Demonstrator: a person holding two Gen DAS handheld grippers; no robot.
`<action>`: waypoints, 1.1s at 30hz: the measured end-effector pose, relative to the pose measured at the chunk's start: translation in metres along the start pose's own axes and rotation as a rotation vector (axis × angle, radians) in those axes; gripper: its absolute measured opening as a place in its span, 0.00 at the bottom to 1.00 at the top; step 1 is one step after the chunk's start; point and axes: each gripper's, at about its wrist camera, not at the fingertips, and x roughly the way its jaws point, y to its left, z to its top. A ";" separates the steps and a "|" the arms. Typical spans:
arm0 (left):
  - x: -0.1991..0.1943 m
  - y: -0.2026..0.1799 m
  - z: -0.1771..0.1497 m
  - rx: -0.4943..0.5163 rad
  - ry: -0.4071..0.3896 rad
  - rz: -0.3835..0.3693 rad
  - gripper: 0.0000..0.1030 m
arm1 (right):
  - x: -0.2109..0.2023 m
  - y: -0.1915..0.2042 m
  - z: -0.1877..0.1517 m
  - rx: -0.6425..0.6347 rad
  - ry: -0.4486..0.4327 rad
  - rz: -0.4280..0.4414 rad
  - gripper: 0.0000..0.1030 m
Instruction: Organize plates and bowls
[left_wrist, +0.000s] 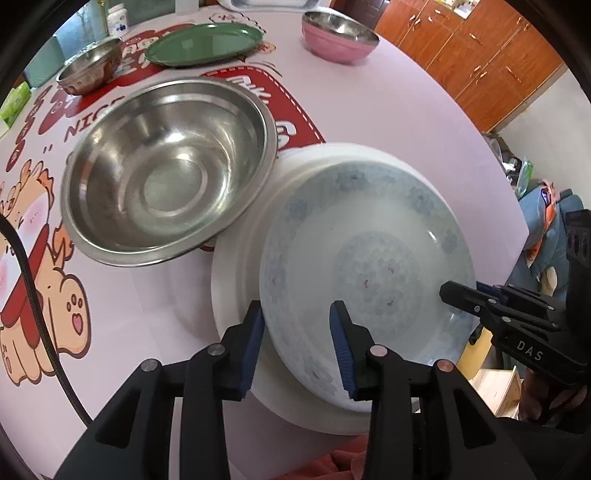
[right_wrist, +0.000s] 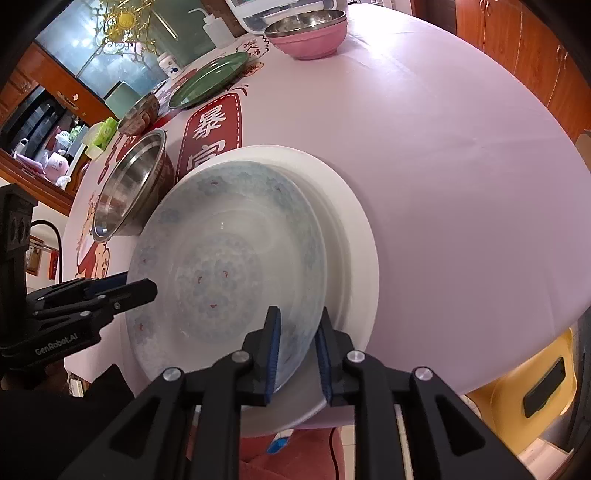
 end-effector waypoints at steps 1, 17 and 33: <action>-0.002 0.000 -0.001 -0.002 -0.006 0.000 0.35 | -0.001 0.000 -0.001 -0.001 -0.002 0.000 0.19; -0.055 0.022 -0.021 -0.038 -0.111 0.034 0.47 | -0.025 0.009 -0.001 -0.017 -0.097 -0.045 0.59; -0.102 0.063 -0.028 -0.066 -0.157 0.006 0.64 | -0.047 0.046 0.011 -0.011 -0.146 -0.132 0.61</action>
